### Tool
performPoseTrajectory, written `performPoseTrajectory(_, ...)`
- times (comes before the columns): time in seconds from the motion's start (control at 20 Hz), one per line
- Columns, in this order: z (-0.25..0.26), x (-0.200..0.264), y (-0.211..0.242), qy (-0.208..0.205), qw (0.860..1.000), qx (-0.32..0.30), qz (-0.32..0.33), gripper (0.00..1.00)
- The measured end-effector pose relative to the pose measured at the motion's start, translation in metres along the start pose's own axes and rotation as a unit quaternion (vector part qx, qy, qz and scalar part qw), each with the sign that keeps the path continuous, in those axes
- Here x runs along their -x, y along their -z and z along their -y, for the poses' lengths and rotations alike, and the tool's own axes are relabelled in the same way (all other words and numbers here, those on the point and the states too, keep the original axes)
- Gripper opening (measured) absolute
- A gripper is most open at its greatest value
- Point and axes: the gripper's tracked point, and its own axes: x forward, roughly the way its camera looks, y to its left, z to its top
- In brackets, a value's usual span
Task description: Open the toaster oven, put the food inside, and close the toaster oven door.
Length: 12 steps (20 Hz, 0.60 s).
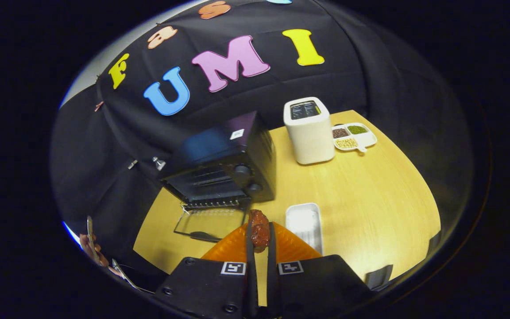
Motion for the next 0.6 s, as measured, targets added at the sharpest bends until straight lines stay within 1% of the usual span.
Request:
performPoseTrajectory(0.15,-0.051,-0.012,0.006,-0.03,1.0,-0.005,0.005,0.12)
performPoseTrajectory(0.25,-0.075,-0.025,0.015,-0.042,0.999,-0.009,0.004,0.12)
performPoseTrajectory(0.6,-0.124,-0.075,0.023,-0.055,0.998,-0.024,0.005,0.12)
